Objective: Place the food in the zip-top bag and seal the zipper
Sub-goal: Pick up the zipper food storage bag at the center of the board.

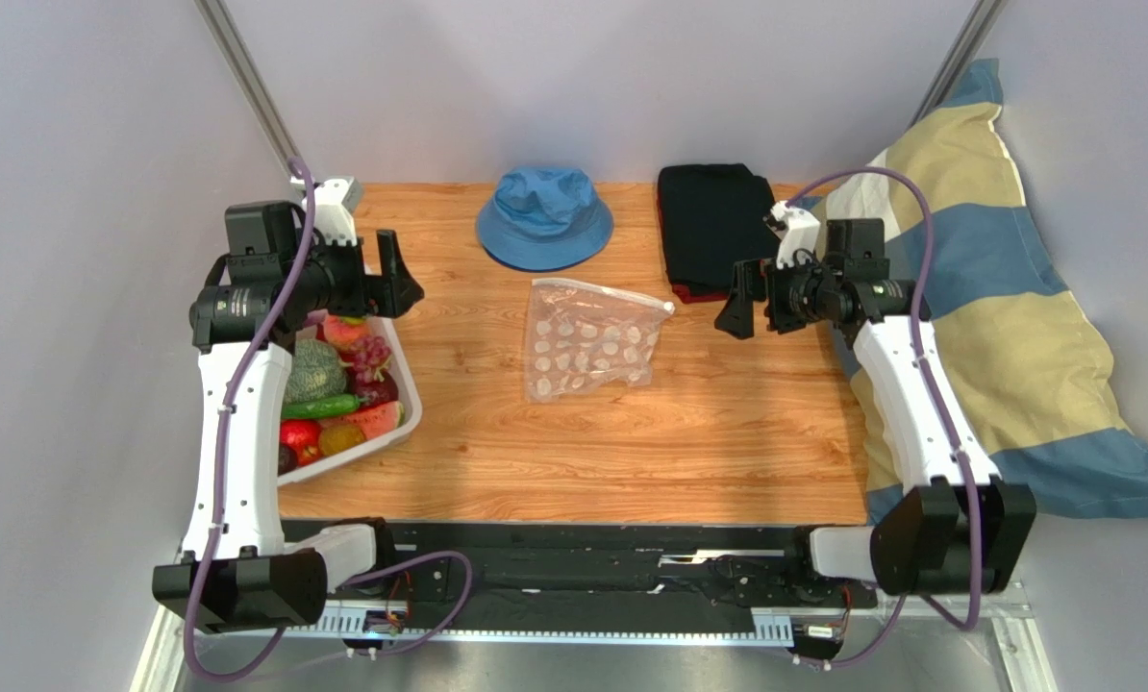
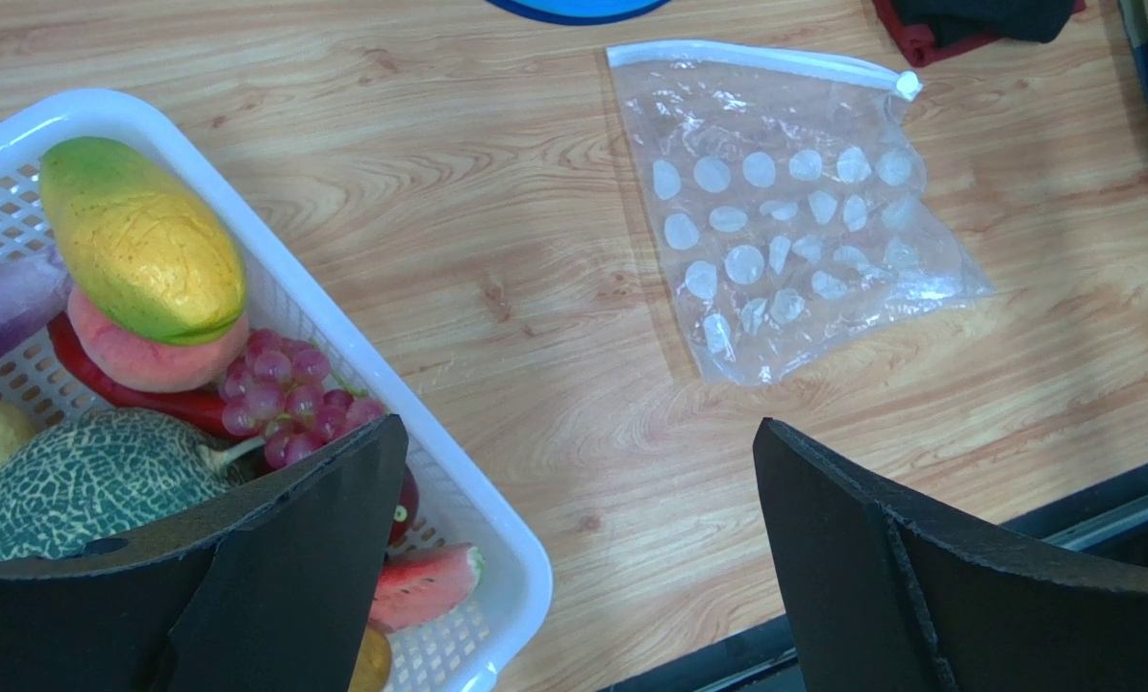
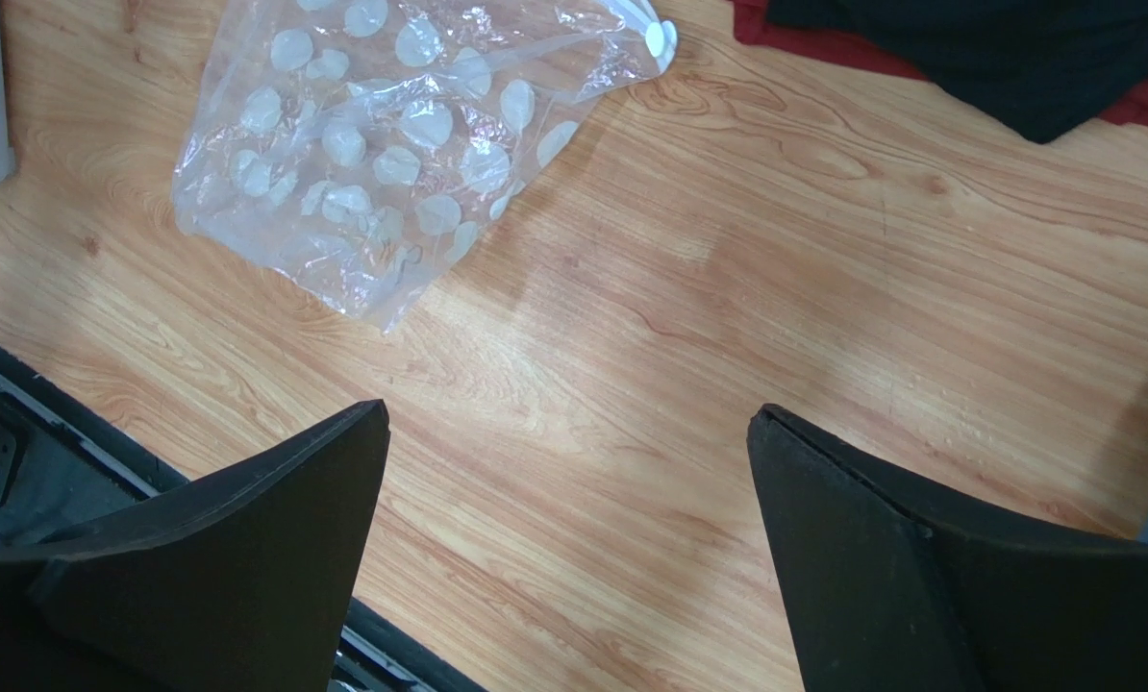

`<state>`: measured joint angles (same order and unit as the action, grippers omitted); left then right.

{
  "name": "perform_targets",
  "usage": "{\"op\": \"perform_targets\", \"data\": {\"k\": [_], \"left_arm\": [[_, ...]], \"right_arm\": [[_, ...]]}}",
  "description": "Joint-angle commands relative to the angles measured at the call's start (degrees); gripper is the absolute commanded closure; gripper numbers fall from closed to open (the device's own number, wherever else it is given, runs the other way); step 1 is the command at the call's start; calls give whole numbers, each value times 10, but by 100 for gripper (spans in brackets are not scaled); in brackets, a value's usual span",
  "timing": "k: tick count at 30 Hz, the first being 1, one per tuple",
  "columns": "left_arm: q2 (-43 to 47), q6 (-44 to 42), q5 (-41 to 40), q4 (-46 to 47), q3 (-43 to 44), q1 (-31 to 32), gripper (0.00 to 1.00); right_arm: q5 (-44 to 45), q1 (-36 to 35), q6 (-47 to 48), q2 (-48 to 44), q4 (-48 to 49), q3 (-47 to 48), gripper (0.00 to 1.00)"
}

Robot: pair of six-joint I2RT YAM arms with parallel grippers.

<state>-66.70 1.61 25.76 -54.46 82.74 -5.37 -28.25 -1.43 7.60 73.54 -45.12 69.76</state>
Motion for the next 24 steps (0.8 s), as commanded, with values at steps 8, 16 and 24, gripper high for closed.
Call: {"op": "perform_targets", "data": {"k": [8, 16, 24], "left_arm": [[-3, -15, 7, 25, 3, -3, 1], [-1, -88, 138, 31, -21, -2, 1], [-12, -100, 196, 46, -38, -2, 1]], "right_arm": [[-36, -20, 55, 162, 34, 133, 0], [-71, -62, 162, 288, 3, 230, 1], [-47, -123, 232, 439, -14, 373, 4]]}}
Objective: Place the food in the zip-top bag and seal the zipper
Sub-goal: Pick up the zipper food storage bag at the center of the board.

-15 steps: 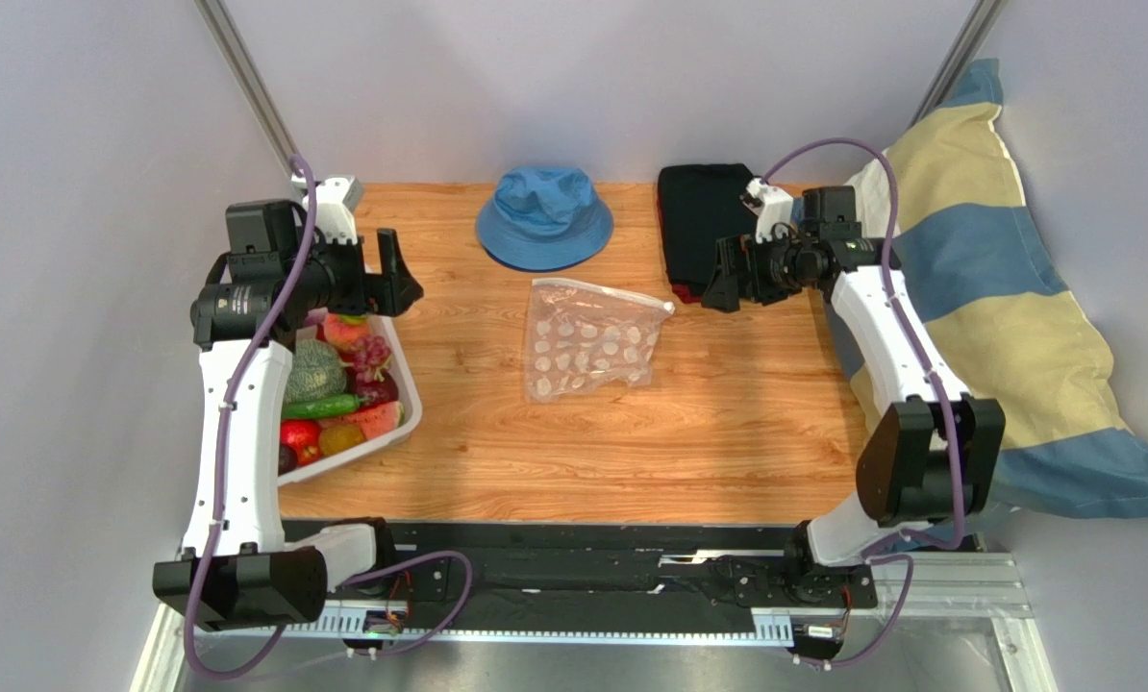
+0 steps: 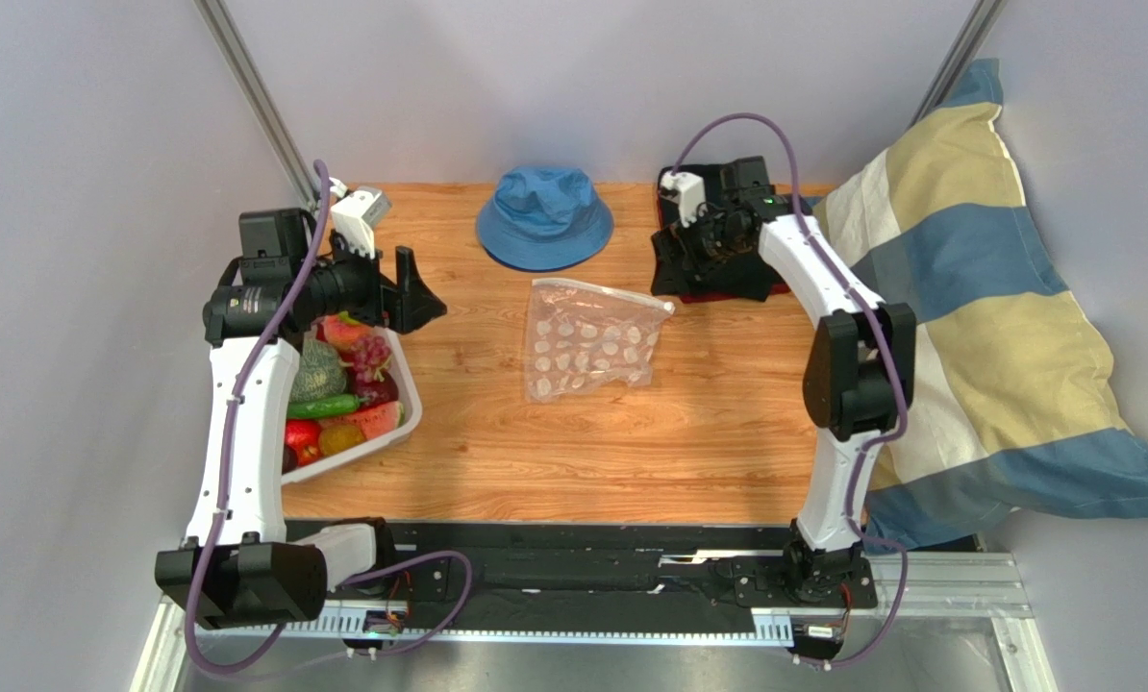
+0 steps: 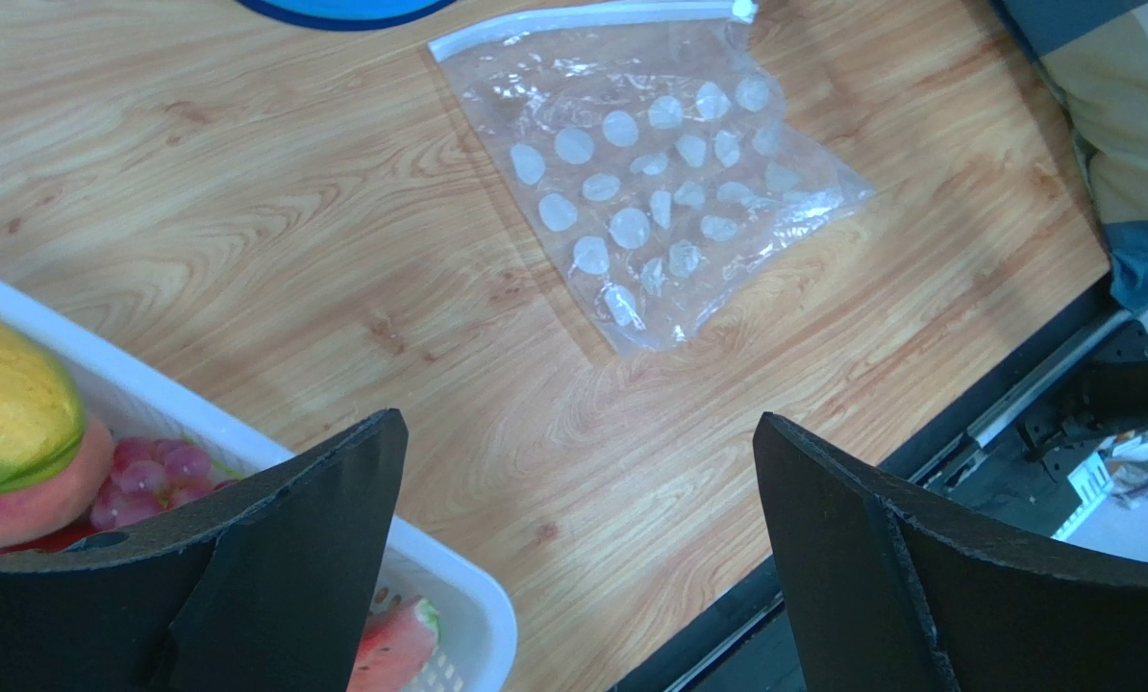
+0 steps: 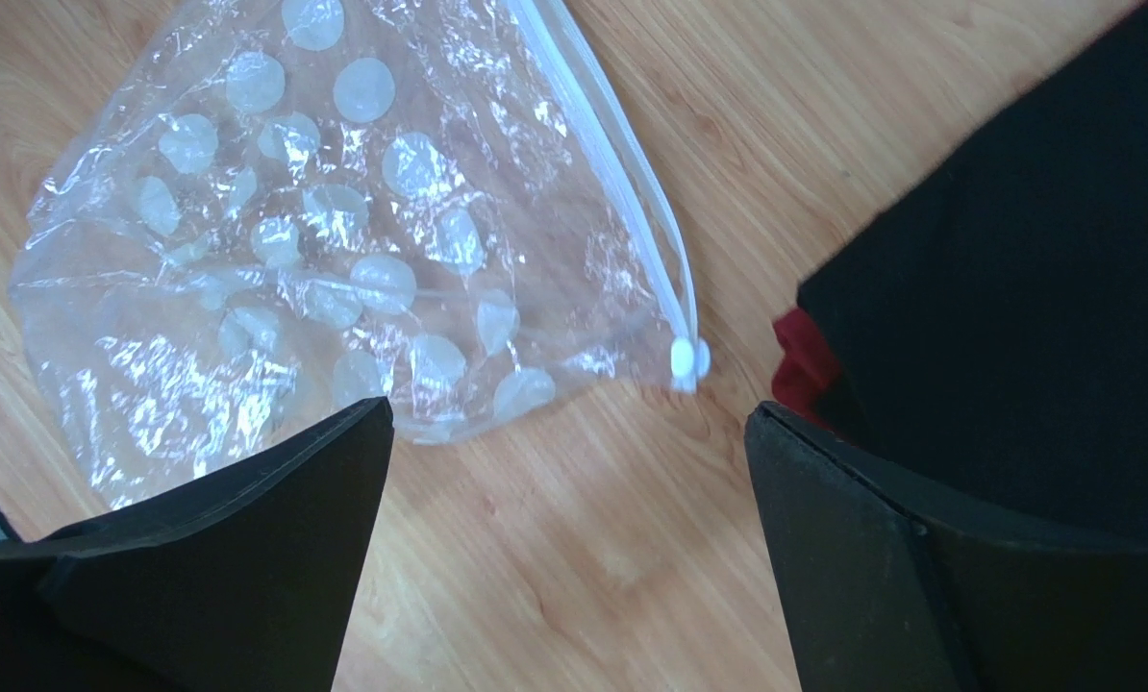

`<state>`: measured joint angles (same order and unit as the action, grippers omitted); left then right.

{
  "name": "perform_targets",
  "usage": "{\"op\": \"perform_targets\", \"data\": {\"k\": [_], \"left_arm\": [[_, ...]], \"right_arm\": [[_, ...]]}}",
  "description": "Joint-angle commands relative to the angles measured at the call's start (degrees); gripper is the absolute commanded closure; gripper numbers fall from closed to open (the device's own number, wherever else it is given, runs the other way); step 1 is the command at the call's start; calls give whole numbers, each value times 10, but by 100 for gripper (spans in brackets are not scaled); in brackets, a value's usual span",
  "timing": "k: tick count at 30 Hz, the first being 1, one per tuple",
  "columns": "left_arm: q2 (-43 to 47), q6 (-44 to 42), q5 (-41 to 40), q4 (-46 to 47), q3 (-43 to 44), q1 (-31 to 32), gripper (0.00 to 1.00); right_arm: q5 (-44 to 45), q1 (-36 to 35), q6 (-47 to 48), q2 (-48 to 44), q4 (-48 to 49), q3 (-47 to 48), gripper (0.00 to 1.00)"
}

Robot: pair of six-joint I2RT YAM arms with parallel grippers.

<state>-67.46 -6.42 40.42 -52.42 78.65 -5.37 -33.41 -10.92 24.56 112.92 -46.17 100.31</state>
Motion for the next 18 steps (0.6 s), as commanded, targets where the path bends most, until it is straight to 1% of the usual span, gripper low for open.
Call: {"op": "perform_targets", "data": {"k": [1, 6, 8, 13, 16, 18], "left_arm": [[-8, -20, 51, 25, 3, -1, 1], [-15, -21, 55, 22, 6, -2, 1], [-18, -24, 52, 21, 7, -2, 1], [-17, -33, 36, 8, 8, -2, 1], [-19, -35, 18, 3, 7, -2, 1], [-18, -40, 14, -1, 7, -2, 1]], "right_arm": [[7, -38, 62, 57, 2, 78, 4], [7, -58, 70, 151, -1, 155, 6], [7, -60, 77, 169, -6, 178, 7], [21, -75, 105, 194, 0, 162, 8], [35, -80, 106, 204, 14, 141, 9], [41, -82, 109, 215, -5, 166, 11]]}}
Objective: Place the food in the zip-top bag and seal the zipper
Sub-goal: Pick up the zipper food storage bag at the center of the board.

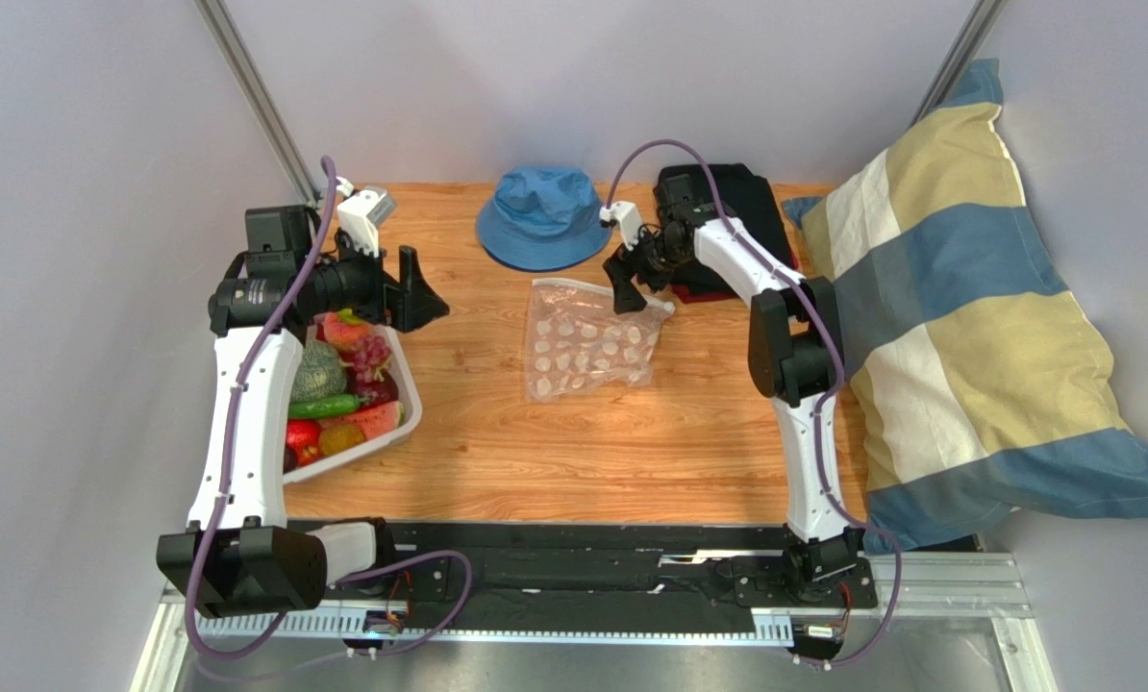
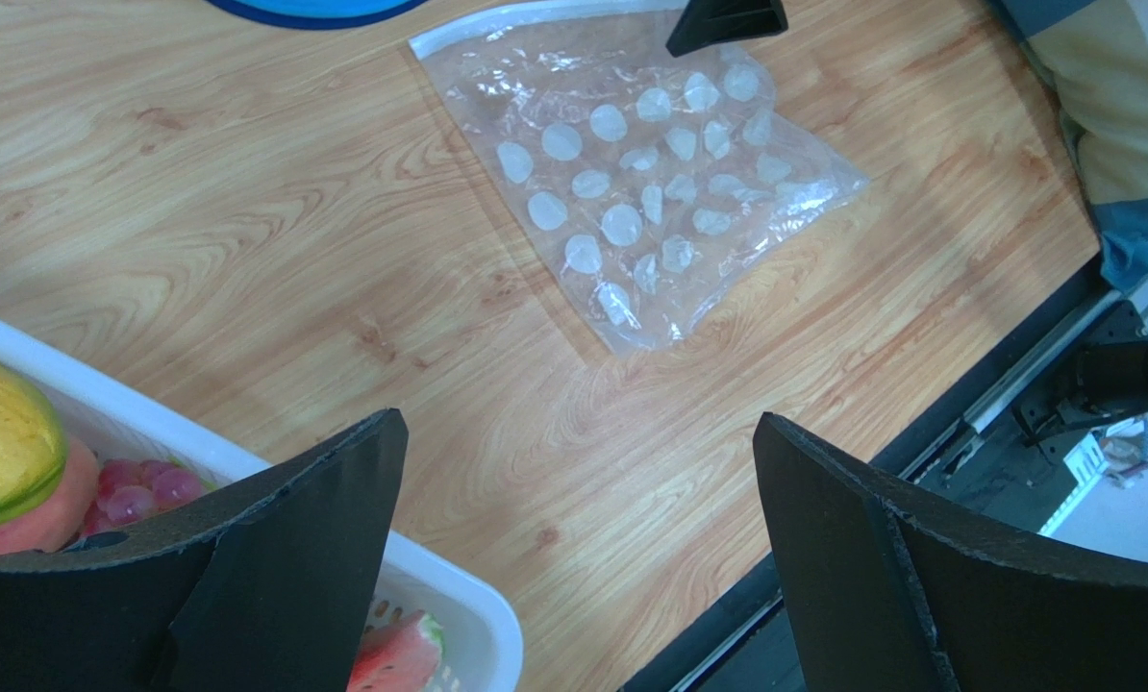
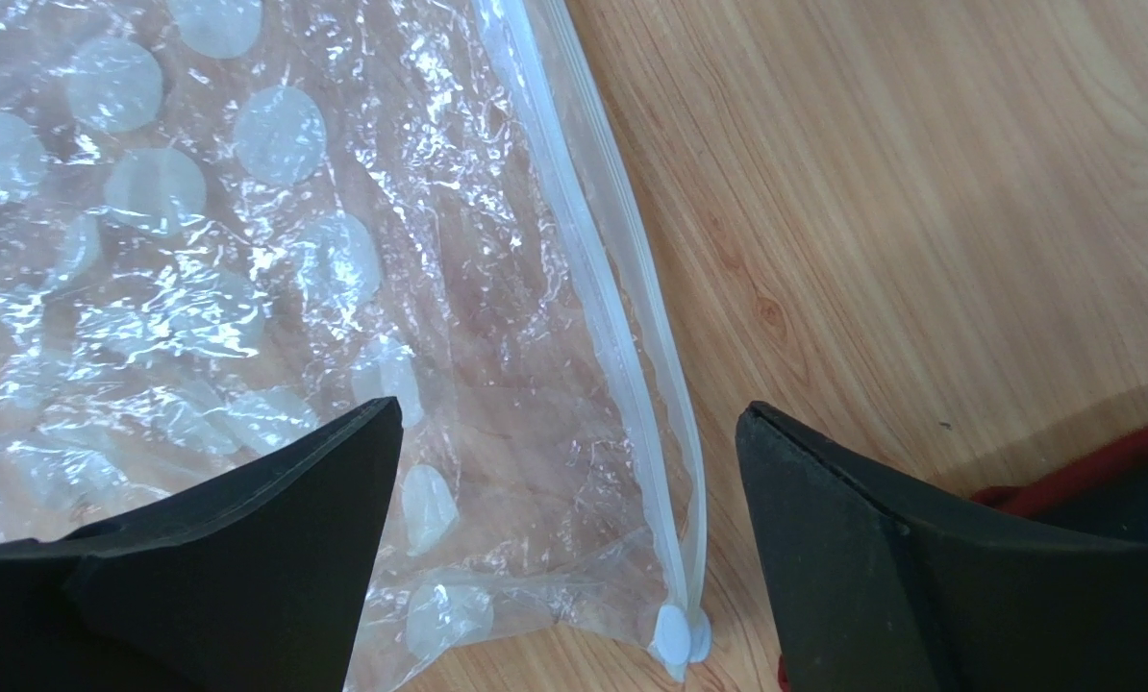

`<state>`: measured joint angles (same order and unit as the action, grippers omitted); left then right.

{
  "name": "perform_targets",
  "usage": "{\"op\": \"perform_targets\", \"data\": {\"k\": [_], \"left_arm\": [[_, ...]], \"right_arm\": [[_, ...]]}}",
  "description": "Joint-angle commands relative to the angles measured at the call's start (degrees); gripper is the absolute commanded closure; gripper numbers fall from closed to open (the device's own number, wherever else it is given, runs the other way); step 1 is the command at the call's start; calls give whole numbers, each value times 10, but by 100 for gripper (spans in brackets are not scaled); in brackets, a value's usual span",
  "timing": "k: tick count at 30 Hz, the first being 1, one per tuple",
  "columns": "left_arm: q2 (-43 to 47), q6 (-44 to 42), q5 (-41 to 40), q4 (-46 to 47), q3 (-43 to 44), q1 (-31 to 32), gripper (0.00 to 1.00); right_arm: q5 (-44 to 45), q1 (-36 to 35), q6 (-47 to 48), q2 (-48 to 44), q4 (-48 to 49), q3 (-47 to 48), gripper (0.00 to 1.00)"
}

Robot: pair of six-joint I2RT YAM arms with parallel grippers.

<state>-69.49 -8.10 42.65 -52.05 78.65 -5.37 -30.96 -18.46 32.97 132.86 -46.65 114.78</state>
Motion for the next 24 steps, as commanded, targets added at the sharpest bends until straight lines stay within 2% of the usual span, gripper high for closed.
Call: {"op": "perform_targets", "data": {"k": [1, 5, 11, 15, 16, 20, 24], "left_arm": [[2, -23, -8, -5, 7, -2, 1], [-4, -15, -11, -5, 10, -2, 1], [1, -20, -16, -5, 14, -2, 1], [7, -10, -20, -1, 6, -2, 1], [9, 3, -20, 3, 4, -2, 1], [12, 73, -54, 40, -13, -2, 1], [37, 197, -89, 106, -46, 1, 8]], "right_arm": [[17, -7, 26, 19, -4, 27, 16], [62, -18, 75, 30, -29, 31, 23], [101, -31, 112, 26, -36, -2, 46], [108, -32, 96, 15, -38, 8, 84], [109, -32, 90, 4, -38, 11, 100], [108, -33, 40, -51, -27, 3, 100], [107, -35, -71, -141, 8, -42, 100]]}}
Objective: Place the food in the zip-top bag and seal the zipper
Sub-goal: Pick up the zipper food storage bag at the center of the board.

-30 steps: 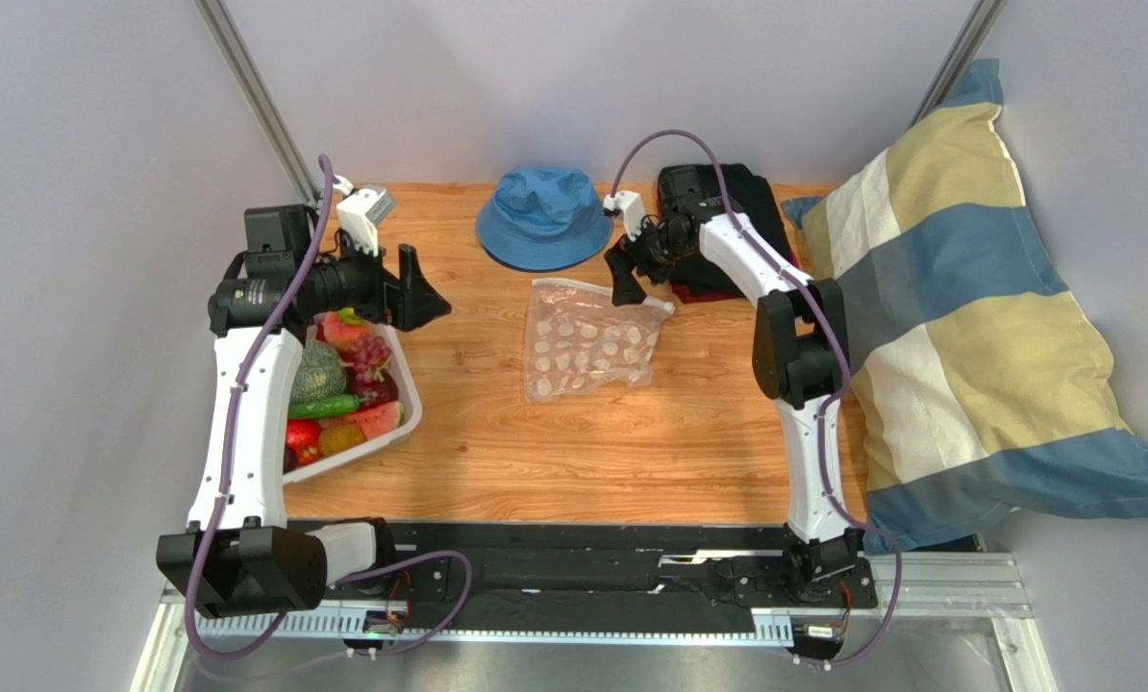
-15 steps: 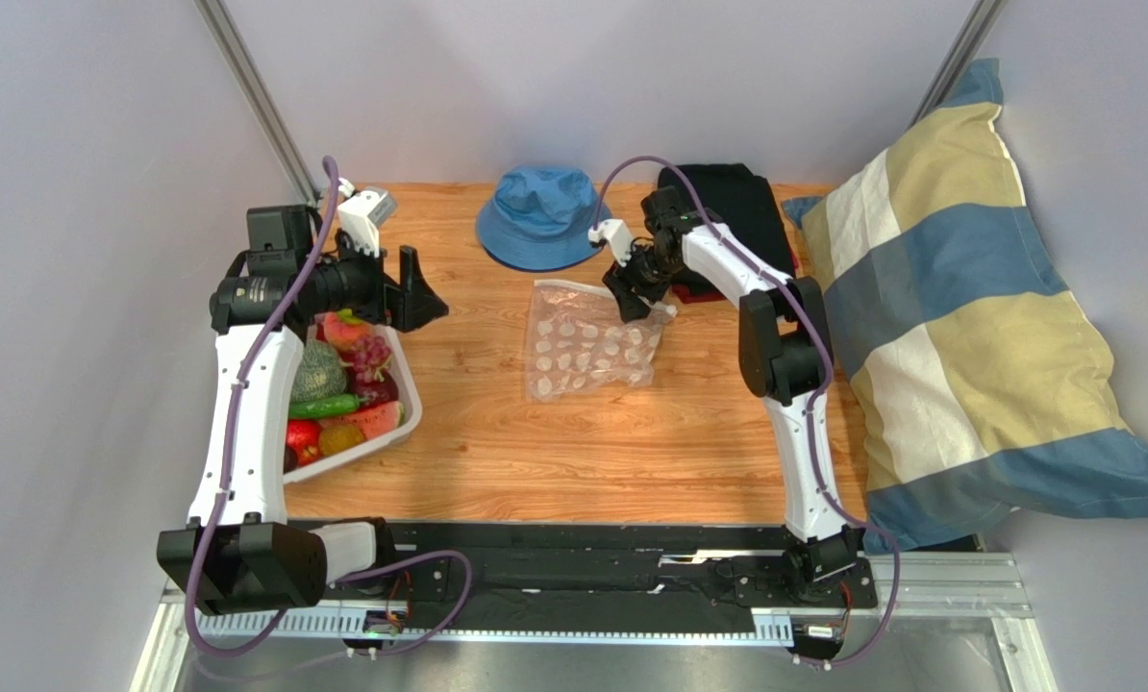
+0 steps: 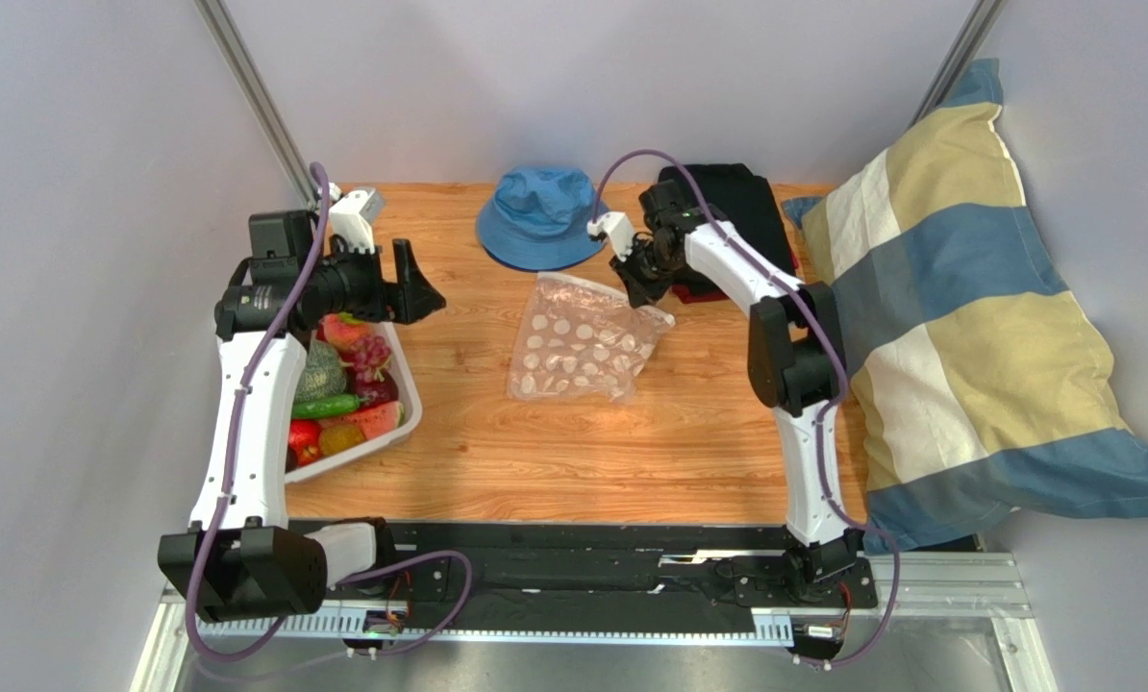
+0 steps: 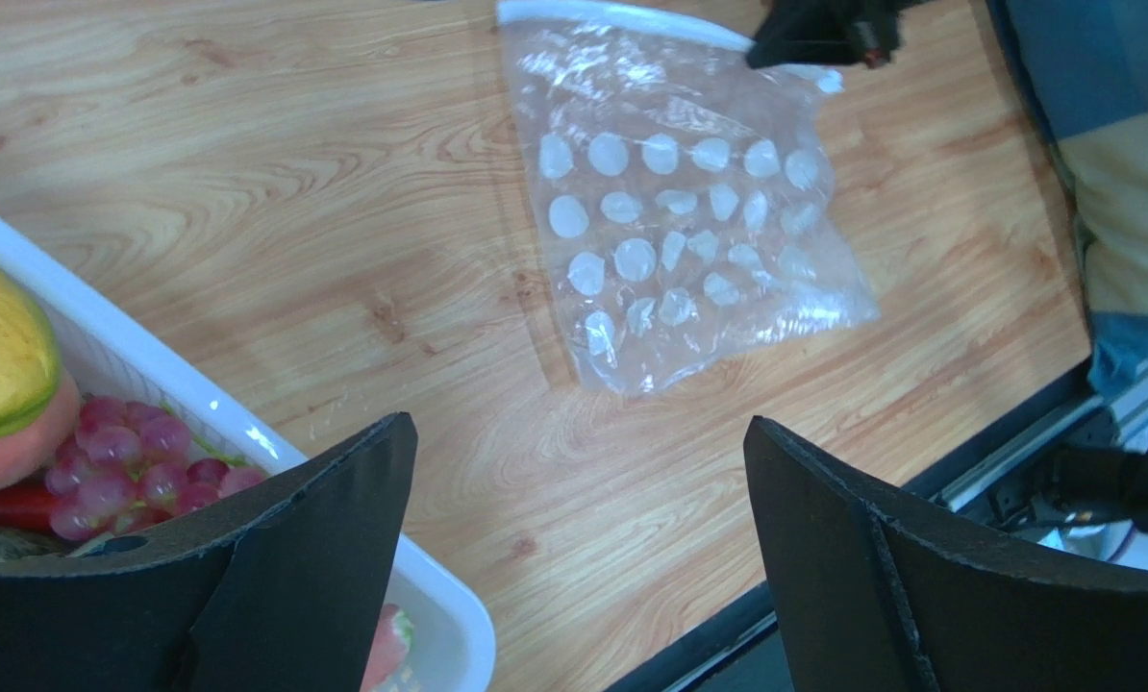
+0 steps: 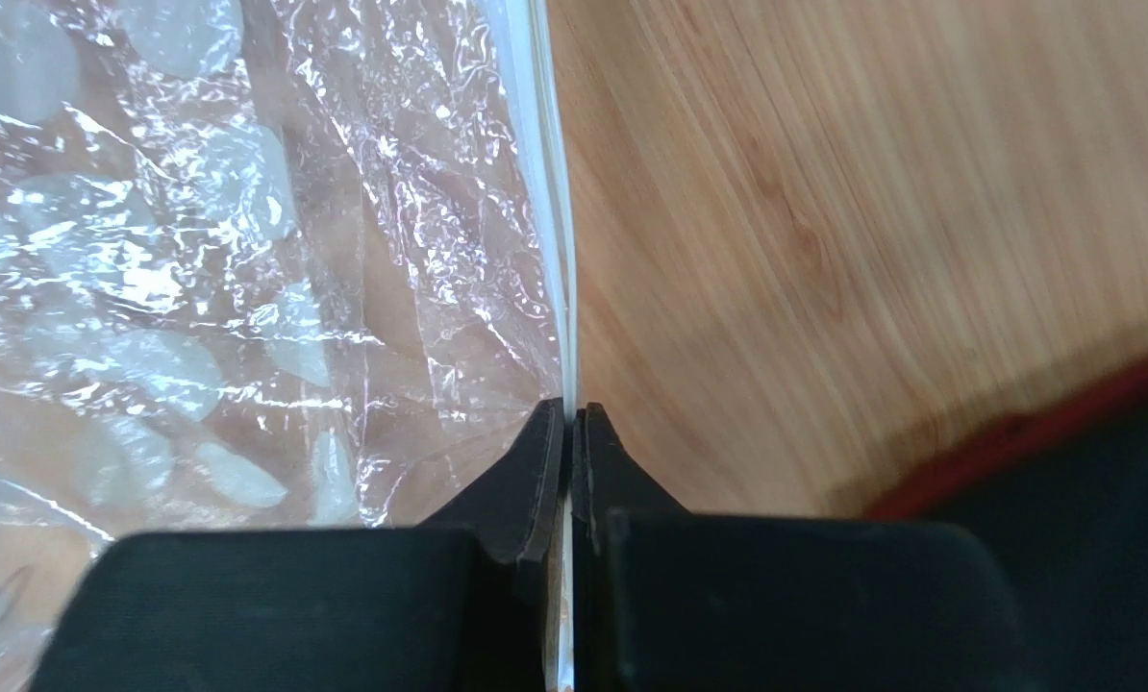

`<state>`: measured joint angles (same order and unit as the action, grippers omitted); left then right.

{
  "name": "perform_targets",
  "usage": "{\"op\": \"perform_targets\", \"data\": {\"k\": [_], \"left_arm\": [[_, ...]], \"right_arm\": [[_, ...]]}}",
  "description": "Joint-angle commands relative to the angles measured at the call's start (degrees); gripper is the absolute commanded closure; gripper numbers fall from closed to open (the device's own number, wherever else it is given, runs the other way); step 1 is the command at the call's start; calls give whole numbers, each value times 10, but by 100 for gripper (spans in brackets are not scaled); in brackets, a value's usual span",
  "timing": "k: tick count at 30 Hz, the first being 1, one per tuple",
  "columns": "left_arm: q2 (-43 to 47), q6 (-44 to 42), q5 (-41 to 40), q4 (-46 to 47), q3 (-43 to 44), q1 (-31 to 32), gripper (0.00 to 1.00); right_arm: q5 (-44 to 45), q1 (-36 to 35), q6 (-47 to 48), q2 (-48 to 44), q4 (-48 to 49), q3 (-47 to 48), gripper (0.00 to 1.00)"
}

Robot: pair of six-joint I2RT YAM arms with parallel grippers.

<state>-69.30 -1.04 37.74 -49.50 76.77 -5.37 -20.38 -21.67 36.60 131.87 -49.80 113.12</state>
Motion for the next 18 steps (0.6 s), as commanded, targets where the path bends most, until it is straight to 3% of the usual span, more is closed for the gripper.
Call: {"op": "perform_targets", "data": {"k": [1, 4, 7, 14, 18], "left_arm": [[40, 175, -47, 96, -36, 4, 8], [46, 253, -92, 128, -53, 34, 1], [43, 302, -125, 141, -58, 74, 1], [26, 367, -204, 170, -46, 176, 1], [9, 415, -221, 183, -52, 208, 1]], "right_arm": [[2, -4, -142, -150, 47, -38, 100], [16, -19, -184, -227, 65, -92, 100], [64, -46, -227, -295, 89, -160, 100], [347, -174, -254, -391, 148, -275, 100], [448, -243, -303, -407, 183, -303, 100]]}}
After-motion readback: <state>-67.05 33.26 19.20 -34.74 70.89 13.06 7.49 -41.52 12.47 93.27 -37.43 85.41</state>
